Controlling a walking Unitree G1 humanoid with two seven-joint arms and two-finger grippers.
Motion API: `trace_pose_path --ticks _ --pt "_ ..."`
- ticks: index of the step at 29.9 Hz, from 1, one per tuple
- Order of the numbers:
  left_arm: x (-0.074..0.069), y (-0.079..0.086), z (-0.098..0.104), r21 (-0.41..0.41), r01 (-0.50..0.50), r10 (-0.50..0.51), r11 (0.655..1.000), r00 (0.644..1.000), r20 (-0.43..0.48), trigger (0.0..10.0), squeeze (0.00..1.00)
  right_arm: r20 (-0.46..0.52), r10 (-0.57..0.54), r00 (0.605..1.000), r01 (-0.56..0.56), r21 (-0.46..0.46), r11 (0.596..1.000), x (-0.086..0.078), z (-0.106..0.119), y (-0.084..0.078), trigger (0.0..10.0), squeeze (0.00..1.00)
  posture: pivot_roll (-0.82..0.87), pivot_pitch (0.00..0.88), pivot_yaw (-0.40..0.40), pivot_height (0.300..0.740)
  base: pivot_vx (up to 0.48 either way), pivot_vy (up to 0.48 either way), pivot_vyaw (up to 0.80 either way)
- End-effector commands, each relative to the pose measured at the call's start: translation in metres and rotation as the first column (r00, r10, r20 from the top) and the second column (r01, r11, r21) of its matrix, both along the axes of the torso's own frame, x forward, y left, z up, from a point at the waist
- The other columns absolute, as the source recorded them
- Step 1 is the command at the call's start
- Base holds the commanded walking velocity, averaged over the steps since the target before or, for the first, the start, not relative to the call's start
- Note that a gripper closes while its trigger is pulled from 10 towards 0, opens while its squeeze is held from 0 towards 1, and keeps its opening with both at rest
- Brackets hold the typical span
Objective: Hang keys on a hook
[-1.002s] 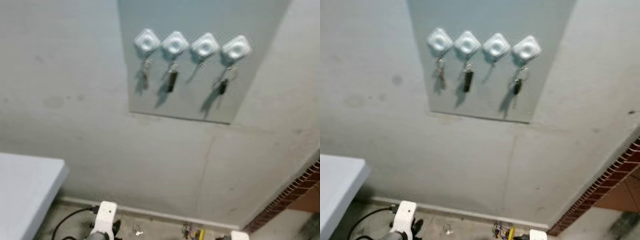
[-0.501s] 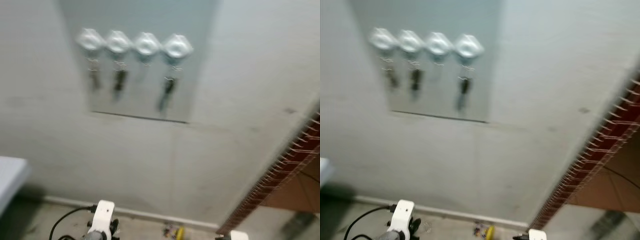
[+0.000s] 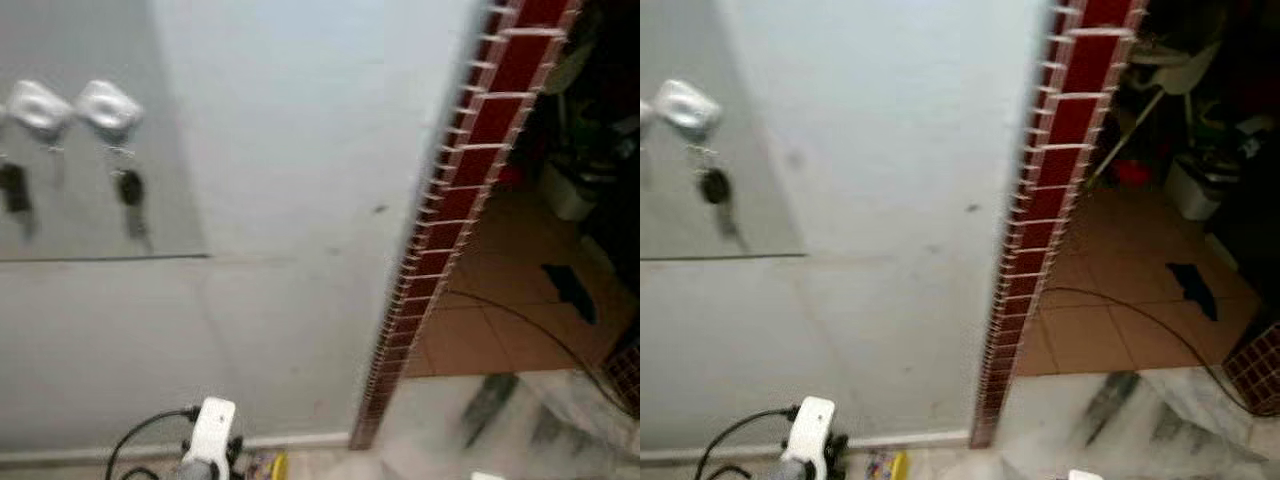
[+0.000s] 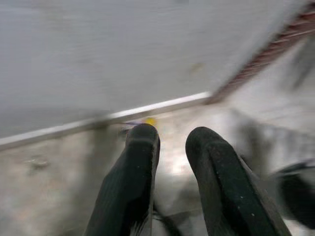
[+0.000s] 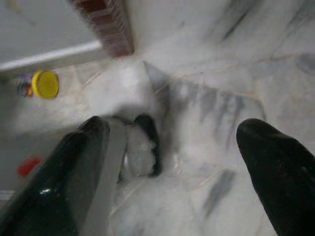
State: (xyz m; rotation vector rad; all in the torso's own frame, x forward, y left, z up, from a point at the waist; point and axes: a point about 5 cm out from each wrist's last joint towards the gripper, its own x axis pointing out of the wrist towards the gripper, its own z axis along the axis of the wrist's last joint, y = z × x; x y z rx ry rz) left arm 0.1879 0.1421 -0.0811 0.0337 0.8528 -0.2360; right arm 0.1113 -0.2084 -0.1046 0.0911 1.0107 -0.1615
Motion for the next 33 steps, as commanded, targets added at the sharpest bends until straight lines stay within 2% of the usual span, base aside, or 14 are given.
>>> trace_pose_path --ticks 1,14,33 --pt "-0.0012 0.0175 -0.0005 0.043 -0.037 0.037 0.998 0.999 -0.007 10.0 0.0 -0.005 0.0 1.0 0.001 0.014 1.0 -0.0001 -0.001 0.0047 10.0 0.0 -0.17 0.0 0.011 0.74 0.0 0.0 0.0" --pt "-0.0029 0.0177 -0.0018 0.051 -0.041 0.042 0.998 0.999 -0.023 10.0 0.0 -0.039 -0.043 0.998 0.044 0.012 0.999 -0.005 -0.0029 0.0028 10.0 0.0 -0.17 0.0 0.011 0.74 0.0 0.0 0.0" --pt "-0.0024 0.0175 -0.0015 0.049 -0.038 0.039 0.998 0.999 -0.022 10.0 0.0 -0.051 -0.018 0.999 0.018 0.01 1.0 -0.0048 -0.0033 0.0038 10.0 0.0 -0.16 0.0 0.009 0.74 0.0 0.0 0.0"
